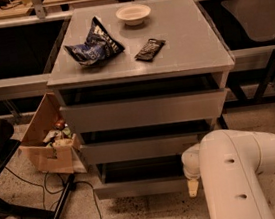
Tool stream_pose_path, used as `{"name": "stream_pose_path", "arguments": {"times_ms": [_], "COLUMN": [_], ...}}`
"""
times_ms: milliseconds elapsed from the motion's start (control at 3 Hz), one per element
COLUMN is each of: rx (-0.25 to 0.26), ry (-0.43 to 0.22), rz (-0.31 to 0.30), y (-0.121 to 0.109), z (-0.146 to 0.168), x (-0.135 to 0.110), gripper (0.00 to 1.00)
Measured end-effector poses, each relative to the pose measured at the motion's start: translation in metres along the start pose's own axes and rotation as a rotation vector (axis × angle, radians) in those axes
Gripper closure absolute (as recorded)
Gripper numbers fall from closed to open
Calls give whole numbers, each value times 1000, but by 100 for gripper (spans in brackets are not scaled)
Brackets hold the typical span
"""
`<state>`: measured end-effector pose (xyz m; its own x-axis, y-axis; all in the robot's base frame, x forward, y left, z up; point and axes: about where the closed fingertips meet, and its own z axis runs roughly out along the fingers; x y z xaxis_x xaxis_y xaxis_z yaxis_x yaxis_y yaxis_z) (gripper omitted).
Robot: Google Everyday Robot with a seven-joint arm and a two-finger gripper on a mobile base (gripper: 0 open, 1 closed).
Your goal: Open bottom drawer
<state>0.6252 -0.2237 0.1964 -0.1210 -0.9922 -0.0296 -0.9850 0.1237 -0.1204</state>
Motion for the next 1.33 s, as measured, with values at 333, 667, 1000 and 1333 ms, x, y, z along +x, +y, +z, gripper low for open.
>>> {"name": "stream_pose_path", "arguments": {"times_ms": [333,667,1000,1333], "rx": [-3,-71,-197,-255], "ry": [0,46,170,208], "rz": [0,24,58,138], "y": [2,39,102,128], "z": [1,5,-8,-27], "x": [0,9,24,35], "gripper": [0,16,39,63]}}
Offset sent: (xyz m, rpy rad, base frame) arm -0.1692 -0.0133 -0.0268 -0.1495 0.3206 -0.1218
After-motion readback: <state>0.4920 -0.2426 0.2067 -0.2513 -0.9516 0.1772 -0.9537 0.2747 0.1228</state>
